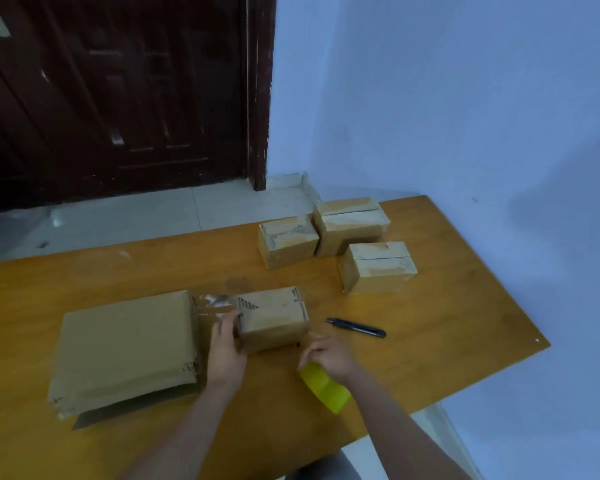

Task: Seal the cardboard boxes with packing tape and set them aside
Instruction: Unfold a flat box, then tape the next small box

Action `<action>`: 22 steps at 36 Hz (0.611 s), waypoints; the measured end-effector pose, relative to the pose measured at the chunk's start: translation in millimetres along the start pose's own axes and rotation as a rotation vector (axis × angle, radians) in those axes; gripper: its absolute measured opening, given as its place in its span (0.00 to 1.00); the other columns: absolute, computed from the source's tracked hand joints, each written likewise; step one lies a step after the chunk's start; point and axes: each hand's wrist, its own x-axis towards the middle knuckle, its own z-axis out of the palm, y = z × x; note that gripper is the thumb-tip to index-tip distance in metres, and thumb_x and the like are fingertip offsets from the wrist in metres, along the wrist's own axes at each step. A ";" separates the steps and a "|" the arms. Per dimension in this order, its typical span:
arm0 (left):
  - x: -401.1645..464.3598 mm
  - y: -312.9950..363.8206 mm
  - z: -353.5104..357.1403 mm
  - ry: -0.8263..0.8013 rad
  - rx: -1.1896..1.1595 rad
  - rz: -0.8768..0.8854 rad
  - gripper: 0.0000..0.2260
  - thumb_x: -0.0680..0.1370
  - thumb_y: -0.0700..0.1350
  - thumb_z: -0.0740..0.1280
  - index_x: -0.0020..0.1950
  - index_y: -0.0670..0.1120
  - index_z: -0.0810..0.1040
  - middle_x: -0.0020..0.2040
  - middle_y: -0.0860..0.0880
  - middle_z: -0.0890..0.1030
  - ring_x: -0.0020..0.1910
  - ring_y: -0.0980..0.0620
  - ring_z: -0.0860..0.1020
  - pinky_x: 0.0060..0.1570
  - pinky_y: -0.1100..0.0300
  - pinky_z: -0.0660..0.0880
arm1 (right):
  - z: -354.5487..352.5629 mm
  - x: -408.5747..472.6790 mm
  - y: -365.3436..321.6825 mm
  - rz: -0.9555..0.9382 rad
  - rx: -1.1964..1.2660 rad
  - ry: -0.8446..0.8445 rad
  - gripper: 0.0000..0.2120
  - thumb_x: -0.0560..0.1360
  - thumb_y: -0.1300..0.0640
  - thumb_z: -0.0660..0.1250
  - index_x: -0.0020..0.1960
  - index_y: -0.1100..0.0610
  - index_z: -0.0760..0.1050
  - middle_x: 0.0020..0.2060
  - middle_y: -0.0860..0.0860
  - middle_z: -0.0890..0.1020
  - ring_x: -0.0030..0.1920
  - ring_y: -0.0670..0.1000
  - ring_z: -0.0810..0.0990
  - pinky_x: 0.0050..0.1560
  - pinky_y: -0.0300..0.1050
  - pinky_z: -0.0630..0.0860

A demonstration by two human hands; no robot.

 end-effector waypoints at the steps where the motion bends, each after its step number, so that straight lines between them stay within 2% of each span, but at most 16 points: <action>1: 0.0 -3.4 1.7 -0.025 0.032 0.003 0.29 0.74 0.28 0.64 0.70 0.51 0.65 0.67 0.45 0.66 0.55 0.43 0.74 0.43 0.52 0.78 | 1.7 4.4 7.3 0.010 0.024 0.013 0.24 0.76 0.62 0.63 0.26 0.43 0.80 0.73 0.55 0.65 0.75 0.52 0.58 0.71 0.50 0.60; 3: 0.5 -5.5 2.3 -0.063 0.071 0.011 0.27 0.73 0.31 0.66 0.68 0.52 0.65 0.65 0.47 0.67 0.54 0.45 0.75 0.40 0.52 0.79 | 0.0 7.0 16.6 0.023 0.095 0.068 0.25 0.75 0.64 0.65 0.24 0.43 0.80 0.70 0.56 0.69 0.74 0.52 0.60 0.70 0.49 0.61; 6: 0.6 -4.0 -2.3 0.020 0.204 0.063 0.21 0.72 0.41 0.69 0.65 0.49 0.70 0.59 0.47 0.70 0.58 0.44 0.72 0.52 0.49 0.75 | -15.5 -4.2 16.9 -0.002 0.273 0.129 0.17 0.74 0.67 0.66 0.31 0.52 0.82 0.67 0.55 0.70 0.71 0.52 0.65 0.63 0.46 0.66; 8: 0.2 4.2 -8.5 0.164 0.238 0.134 0.19 0.71 0.50 0.64 0.60 0.45 0.75 0.53 0.45 0.70 0.55 0.43 0.69 0.57 0.45 0.68 | -29.7 -12.5 8.9 -0.057 0.351 0.146 0.16 0.75 0.69 0.64 0.34 0.55 0.82 0.69 0.58 0.69 0.71 0.55 0.65 0.59 0.41 0.69; 10: 0.6 27.2 -15.3 0.226 0.138 0.199 0.22 0.70 0.53 0.57 0.58 0.44 0.76 0.52 0.46 0.71 0.55 0.47 0.67 0.57 0.46 0.66 | -45.8 -20.1 -6.8 -0.117 0.332 0.174 0.15 0.75 0.70 0.62 0.37 0.56 0.81 0.66 0.58 0.73 0.69 0.55 0.68 0.59 0.41 0.69; 12: 2.7 62.3 -20.7 0.131 0.013 0.293 0.21 0.72 0.54 0.57 0.60 0.45 0.76 0.54 0.50 0.72 0.57 0.56 0.66 0.59 0.52 0.66 | -61.8 -26.2 -30.8 -0.176 0.288 0.168 0.13 0.76 0.69 0.63 0.38 0.58 0.81 0.60 0.53 0.76 0.65 0.53 0.72 0.59 0.44 0.69; 15: 7.3 123.8 -25.5 -0.151 -0.112 0.434 0.20 0.77 0.61 0.63 0.58 0.47 0.77 0.54 0.54 0.76 0.56 0.58 0.71 0.57 0.60 0.69 | -83.6 -34.5 -75.8 -0.311 0.233 0.156 0.08 0.75 0.67 0.65 0.44 0.60 0.82 0.58 0.52 0.78 0.60 0.49 0.75 0.56 0.39 0.71; 17: 9.1 160.0 -26.2 -0.231 -0.099 0.510 0.16 0.76 0.57 0.66 0.54 0.46 0.79 0.50 0.52 0.78 0.51 0.57 0.74 0.50 0.62 0.70 | -95.6 -37.8 -107.1 -0.422 0.216 0.211 0.08 0.75 0.66 0.65 0.47 0.60 0.82 0.58 0.53 0.78 0.59 0.50 0.76 0.59 0.42 0.72; 19: 12.6 190.1 -29.6 -0.140 -0.160 0.547 0.10 0.77 0.52 0.68 0.48 0.45 0.79 0.45 0.49 0.78 0.45 0.55 0.75 0.44 0.61 0.70 | -106.6 -38.1 -136.0 -0.503 0.246 0.305 0.07 0.74 0.66 0.66 0.46 0.58 0.82 0.55 0.53 0.77 0.57 0.52 0.76 0.59 0.42 0.72; 22: 25.5 227.0 -40.4 0.001 -0.220 0.528 0.08 0.76 0.50 0.69 0.44 0.46 0.80 0.41 0.47 0.80 0.41 0.53 0.77 0.42 0.60 0.71 | -126.2 -40.6 -173.8 -0.560 0.210 0.477 0.06 0.74 0.67 0.66 0.46 0.65 0.82 0.51 0.53 0.76 0.54 0.50 0.75 0.53 0.32 0.69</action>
